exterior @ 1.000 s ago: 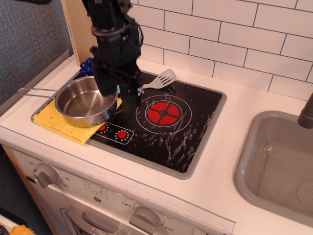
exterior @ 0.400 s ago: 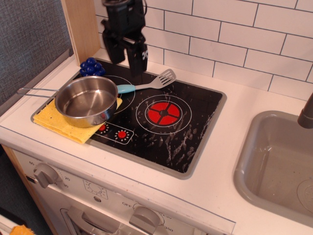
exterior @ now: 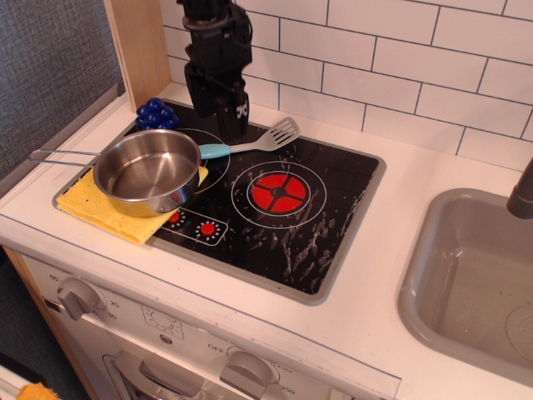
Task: Place the blue spatula on the front right corner of the stove
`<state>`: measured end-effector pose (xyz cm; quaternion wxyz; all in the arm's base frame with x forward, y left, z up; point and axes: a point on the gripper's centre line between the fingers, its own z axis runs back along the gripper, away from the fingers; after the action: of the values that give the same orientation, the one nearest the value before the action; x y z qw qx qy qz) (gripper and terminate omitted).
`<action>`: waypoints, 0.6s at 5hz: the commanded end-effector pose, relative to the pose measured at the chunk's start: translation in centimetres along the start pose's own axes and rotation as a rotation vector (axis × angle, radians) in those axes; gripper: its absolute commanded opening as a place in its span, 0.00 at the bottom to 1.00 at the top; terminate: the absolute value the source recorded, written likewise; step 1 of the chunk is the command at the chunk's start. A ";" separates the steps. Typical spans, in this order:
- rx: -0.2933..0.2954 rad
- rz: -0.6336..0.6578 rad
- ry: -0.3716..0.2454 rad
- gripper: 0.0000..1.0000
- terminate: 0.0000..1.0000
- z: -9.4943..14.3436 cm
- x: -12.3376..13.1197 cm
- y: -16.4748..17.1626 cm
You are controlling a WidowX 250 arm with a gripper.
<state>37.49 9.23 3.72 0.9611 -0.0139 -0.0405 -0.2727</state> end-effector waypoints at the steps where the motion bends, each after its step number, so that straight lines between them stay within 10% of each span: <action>1: 0.065 -0.069 -0.071 1.00 0.00 -0.5 0.0 -1.1; 2: 0.085 -0.070 -0.086 1.00 0.00 -1.5 -0.4 -1.4; 3: 0.080 -0.040 -0.092 0.00 0.00 -2.4 -0.6 -1.3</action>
<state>36.40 8.42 0.96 0.9531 0.0089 -0.0929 -0.2881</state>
